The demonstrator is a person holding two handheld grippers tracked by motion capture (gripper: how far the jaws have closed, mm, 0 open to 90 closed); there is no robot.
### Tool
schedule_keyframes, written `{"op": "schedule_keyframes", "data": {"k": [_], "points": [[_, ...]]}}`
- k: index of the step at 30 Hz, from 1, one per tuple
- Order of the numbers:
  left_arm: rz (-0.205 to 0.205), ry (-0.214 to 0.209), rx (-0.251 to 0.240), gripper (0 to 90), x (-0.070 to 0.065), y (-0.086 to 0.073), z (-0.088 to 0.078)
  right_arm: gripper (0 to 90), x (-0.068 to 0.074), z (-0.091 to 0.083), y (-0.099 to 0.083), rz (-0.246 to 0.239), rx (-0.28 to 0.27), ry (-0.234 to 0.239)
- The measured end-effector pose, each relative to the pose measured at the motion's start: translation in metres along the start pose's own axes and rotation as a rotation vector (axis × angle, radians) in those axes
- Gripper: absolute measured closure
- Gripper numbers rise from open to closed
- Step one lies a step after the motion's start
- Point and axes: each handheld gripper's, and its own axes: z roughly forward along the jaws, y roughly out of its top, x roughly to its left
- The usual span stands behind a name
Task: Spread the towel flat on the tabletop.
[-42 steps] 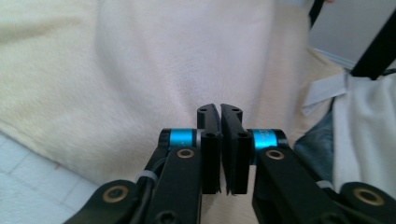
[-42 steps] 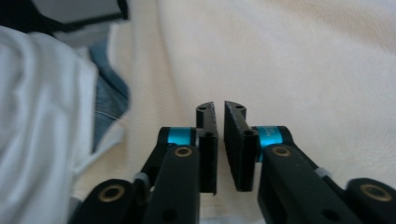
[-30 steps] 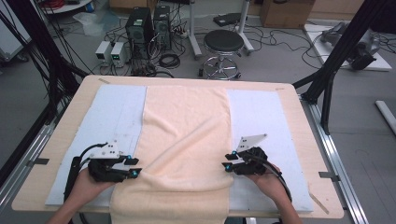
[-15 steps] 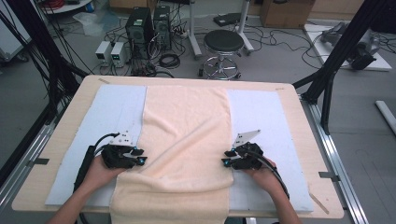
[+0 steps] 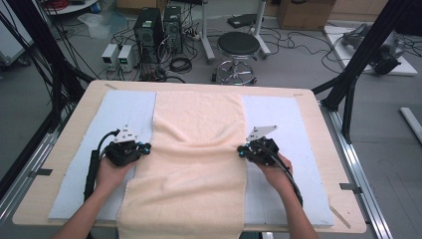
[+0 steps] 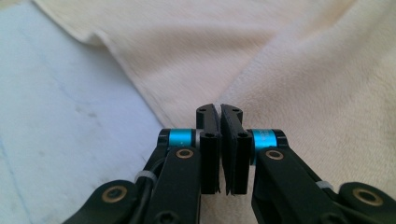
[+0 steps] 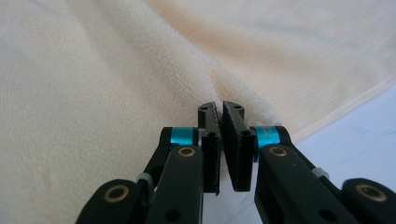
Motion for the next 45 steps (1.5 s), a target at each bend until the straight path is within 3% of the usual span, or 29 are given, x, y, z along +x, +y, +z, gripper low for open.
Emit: {"op": "schedule_keyframes", "data": {"k": [2, 4, 9, 12, 14, 20, 24, 26, 27, 28, 30, 34, 40, 43, 45], "points": [[-0.017, 0.015, -0.016, 80.3, 0.005, 0.002, 0.001, 80.0, -0.007, 0.005, 0.004, 0.022, 0.001, 0.001], [-0.048, -0.024, -0.052, 75.5, 0.007, 0.002, -0.005, 74.9, -0.010, 0.004, 0.003, 0.029, -0.014, 0.013], [0.005, -0.069, -0.051, 66.4, 0.004, -0.002, -0.032, 65.7, 0.003, -0.019, 0.003, -0.003, -0.069, 0.052], [0.038, -0.111, -0.085, 64.7, -0.007, -0.010, -0.051, 63.5, 0.021, -0.033, -0.001, -0.051, -0.079, 0.091], [0.058, -0.163, -0.090, 63.1, -0.016, -0.018, -0.061, 61.7, 0.034, -0.038, -0.006, -0.081, -0.076, 0.112], [0.150, -0.328, -0.026, 57.1, -0.048, -0.044, -0.069, 58.4, 0.071, -0.040, -0.027, -0.137, -0.051, 0.240], [0.261, -0.418, 0.094, 57.1, -0.066, -0.060, -0.058, 58.4, 0.086, -0.032, -0.038, -0.183, 0.026, 0.301], [0.295, -0.426, 0.072, 64.5, -0.071, -0.066, -0.058, 63.9, 0.089, -0.022, -0.043, -0.181, 0.083, 0.361], [0.283, -0.434, 0.084, 75.0, -0.070, -0.065, -0.058, 70.4, 0.089, -0.022, -0.045, -0.179, 0.059, 0.351], [0.265, -0.440, 0.090, 79.3, -0.070, -0.064, -0.058, 79.6, 0.087, -0.022, -0.045, -0.167, 0.056, 0.363], [0.265, -0.442, 0.108, 84.8, -0.071, -0.062, -0.058, 86.0, 0.082, -0.021, -0.045, -0.139, 0.064, 0.401], [0.275, -0.468, 0.092, 86.0, -0.080, -0.061, -0.069, 87.2, 0.086, -0.030, -0.044, -0.183, 0.066, 0.396], [0.282, -0.513, 0.020, 85.5, -0.107, -0.057, -0.103, 85.7, 0.098, -0.068, -0.046, -0.219, -0.005, 0.434], [0.273, -0.521, -0.008, 79.2, -0.110, -0.057, -0.111, 80.9, 0.100, -0.083, -0.046, -0.222, -0.033, 0.433], [0.266, -0.489, -0.012, 71.3, -0.107, -0.056, -0.109, 73.5, 0.095, -0.087, -0.046, -0.211, -0.050, 0.409]]}}
